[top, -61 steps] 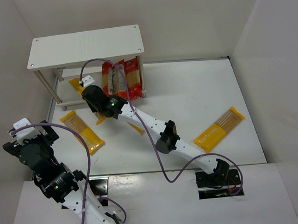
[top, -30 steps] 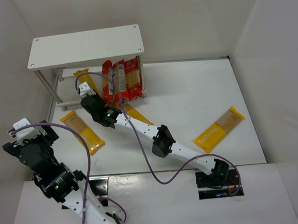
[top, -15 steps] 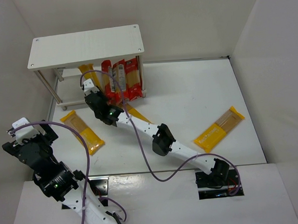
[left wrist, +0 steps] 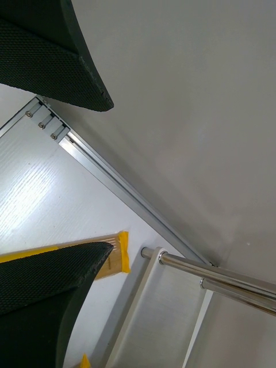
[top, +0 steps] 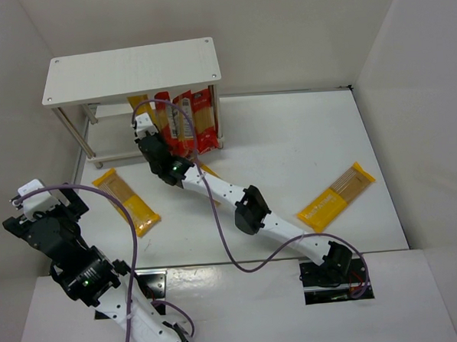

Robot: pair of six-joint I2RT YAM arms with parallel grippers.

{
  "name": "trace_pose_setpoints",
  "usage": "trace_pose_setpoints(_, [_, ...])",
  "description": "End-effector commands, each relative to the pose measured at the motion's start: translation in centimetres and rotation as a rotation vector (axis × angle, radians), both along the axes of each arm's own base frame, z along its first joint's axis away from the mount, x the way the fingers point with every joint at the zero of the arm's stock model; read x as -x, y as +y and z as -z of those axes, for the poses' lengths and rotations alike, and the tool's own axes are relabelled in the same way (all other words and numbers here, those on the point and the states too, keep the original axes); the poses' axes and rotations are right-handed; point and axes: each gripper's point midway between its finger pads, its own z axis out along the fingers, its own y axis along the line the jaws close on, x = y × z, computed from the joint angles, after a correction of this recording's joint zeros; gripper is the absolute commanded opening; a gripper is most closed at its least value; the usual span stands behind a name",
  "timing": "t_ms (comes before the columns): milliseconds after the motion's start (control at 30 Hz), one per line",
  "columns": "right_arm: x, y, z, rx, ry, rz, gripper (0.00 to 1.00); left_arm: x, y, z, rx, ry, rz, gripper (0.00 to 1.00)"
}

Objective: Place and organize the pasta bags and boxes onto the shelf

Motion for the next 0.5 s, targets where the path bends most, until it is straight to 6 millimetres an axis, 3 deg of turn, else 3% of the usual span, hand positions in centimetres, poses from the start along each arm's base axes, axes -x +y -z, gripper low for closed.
trace_pose_setpoints(0, [-1.99, -1.81, -8.65, -0.233, -0.176, 0.042, 0.27, -0.24, 0.26, -0.63, -0.016, -0.021, 0.000, 1.00])
trace_pose_setpoints(33, [-1.94, -1.64, -8.95, -0.244, -0.184, 0.032, 0.36, -0.24, 0.26, -0.63, -0.016, -0.021, 0.000, 1.00])
trace_pose_setpoints(133, [-2.38, -2.00, -9.59, -0.256, -0.205, 0.031, 0.37, -0.24, 0.26, -0.63, -0.016, -0.021, 0.000, 1.00])
trace_pose_setpoints(200, [-2.45, -1.90, -8.94, -0.249, -0.200, 0.031, 0.38, -0.24, 0.26, -0.63, -0.016, -0.021, 0.000, 1.00])
trace_pose_setpoints(267, [-2.41, -1.75, -8.97, -0.248, -0.201, 0.022, 0.46, 0.03, -0.26, -1.06, -0.034, -0.039, 0.009, 1.00])
trace_pose_setpoints(400, [-2.89, -2.22, -8.97, -0.247, -0.202, 0.031, 0.46, 0.03, -0.26, -1.07, -0.034, -0.039, 0.009, 1.00])
trace_pose_setpoints(467, [-2.89, -2.22, -8.97, -0.247, -0.202, 0.031, 0.51, 0.03, -0.26, -1.07, -0.034, -0.039, 0.009, 1.00])
